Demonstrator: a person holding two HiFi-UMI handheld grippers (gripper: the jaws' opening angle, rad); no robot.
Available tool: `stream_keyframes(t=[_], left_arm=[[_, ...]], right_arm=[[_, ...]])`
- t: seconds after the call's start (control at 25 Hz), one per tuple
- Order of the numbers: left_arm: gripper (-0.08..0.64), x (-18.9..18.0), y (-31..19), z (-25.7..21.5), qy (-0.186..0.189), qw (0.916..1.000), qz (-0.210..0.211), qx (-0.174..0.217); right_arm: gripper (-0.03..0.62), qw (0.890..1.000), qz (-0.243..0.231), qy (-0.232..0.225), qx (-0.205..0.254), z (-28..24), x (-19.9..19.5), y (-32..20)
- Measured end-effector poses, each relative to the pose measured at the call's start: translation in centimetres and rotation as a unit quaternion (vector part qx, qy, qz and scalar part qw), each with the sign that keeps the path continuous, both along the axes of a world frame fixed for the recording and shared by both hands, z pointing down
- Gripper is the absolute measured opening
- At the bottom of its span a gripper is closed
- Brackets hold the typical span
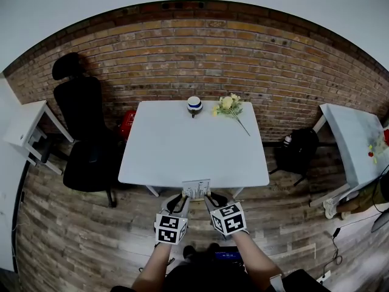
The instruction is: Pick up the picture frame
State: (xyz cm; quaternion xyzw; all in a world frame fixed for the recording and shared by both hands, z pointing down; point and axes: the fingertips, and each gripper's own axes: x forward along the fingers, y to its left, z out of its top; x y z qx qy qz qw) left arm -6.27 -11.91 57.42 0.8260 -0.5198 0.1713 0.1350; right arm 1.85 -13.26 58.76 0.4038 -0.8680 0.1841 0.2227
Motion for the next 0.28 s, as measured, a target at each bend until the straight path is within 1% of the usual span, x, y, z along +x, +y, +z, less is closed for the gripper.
stream_keyframes(t=[0.28], left_arm=[[0.091, 0.92, 0.02, 0.15, -0.005, 1.0000, 0.001, -0.003]], right_arm=[[0.078, 1.000, -0.003, 0.002, -0.002, 0.09, 0.93, -0.05]])
